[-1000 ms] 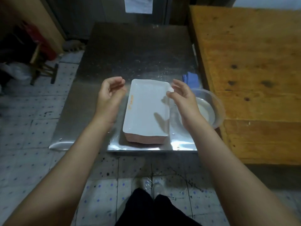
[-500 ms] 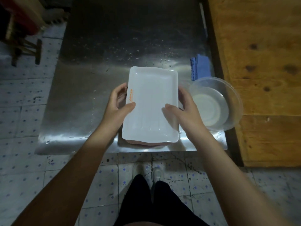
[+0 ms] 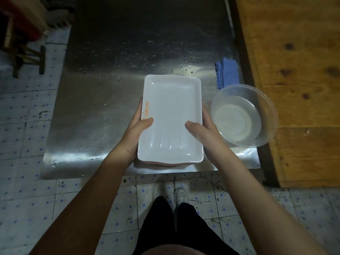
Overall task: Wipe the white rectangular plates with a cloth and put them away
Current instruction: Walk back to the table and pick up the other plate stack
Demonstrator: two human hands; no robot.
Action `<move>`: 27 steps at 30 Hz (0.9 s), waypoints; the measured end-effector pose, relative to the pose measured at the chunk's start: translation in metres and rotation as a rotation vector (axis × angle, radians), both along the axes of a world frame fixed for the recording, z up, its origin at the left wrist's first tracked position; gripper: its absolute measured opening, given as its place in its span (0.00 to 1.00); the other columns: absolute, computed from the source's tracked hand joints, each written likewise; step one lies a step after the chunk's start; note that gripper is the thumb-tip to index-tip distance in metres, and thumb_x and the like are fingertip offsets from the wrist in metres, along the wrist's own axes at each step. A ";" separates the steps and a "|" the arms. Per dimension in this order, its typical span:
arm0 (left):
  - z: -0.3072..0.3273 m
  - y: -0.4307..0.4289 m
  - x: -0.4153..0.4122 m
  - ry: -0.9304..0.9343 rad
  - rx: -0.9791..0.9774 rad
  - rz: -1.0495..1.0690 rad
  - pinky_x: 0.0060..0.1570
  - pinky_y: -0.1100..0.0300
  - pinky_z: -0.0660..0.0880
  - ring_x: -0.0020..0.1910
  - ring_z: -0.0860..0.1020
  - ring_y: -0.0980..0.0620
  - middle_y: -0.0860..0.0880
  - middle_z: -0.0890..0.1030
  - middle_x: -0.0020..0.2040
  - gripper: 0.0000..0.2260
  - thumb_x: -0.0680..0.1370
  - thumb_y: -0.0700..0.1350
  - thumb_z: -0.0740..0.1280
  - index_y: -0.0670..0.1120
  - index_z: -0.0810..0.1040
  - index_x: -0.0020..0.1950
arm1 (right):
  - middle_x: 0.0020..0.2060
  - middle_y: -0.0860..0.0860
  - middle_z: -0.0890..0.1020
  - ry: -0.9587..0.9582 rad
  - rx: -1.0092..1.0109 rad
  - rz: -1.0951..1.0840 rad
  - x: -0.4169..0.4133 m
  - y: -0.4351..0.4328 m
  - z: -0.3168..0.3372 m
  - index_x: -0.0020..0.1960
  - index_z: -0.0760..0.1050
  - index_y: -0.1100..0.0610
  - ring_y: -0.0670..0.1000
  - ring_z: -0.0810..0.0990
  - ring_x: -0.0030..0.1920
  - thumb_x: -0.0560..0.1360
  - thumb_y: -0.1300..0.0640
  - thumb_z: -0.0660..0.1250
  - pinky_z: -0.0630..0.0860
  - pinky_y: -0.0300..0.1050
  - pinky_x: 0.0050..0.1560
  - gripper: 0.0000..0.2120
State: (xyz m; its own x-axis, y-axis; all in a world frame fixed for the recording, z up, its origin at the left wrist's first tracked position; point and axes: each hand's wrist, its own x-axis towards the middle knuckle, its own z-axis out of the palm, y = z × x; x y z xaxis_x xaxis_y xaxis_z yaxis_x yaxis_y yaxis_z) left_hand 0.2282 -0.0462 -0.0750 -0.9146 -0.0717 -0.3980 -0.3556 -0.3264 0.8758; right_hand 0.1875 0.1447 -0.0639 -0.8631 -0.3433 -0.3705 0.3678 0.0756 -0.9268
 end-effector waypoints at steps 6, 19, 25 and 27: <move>-0.002 0.006 -0.005 -0.033 0.082 0.062 0.47 0.60 0.77 0.62 0.72 0.41 0.40 0.67 0.71 0.35 0.68 0.42 0.59 0.45 0.57 0.76 | 0.66 0.51 0.74 -0.061 -0.067 0.038 0.001 0.000 -0.003 0.75 0.56 0.46 0.52 0.76 0.63 0.69 0.58 0.63 0.73 0.54 0.63 0.36; 0.016 0.013 0.008 -0.069 0.190 0.125 0.38 0.59 0.77 0.42 0.80 0.50 0.49 0.79 0.49 0.35 0.63 0.39 0.57 0.43 0.62 0.72 | 0.64 0.55 0.75 -0.114 -0.138 -0.058 0.006 -0.015 0.022 0.75 0.58 0.48 0.58 0.76 0.61 0.60 0.63 0.59 0.70 0.58 0.63 0.42; 0.058 0.007 0.015 -0.032 0.180 0.155 0.34 0.63 0.78 0.38 0.81 0.51 0.49 0.80 0.45 0.31 0.64 0.38 0.58 0.42 0.67 0.69 | 0.58 0.52 0.80 -0.079 -0.225 -0.025 0.012 -0.019 0.046 0.71 0.64 0.46 0.56 0.81 0.55 0.64 0.62 0.61 0.78 0.54 0.53 0.35; 0.077 0.006 0.018 -0.007 0.179 0.167 0.38 0.61 0.78 0.43 0.80 0.49 0.47 0.79 0.51 0.27 0.71 0.38 0.59 0.41 0.65 0.71 | 0.53 0.48 0.82 -0.040 -0.231 0.012 0.009 -0.021 0.064 0.70 0.64 0.45 0.52 0.83 0.50 0.68 0.62 0.62 0.80 0.49 0.46 0.32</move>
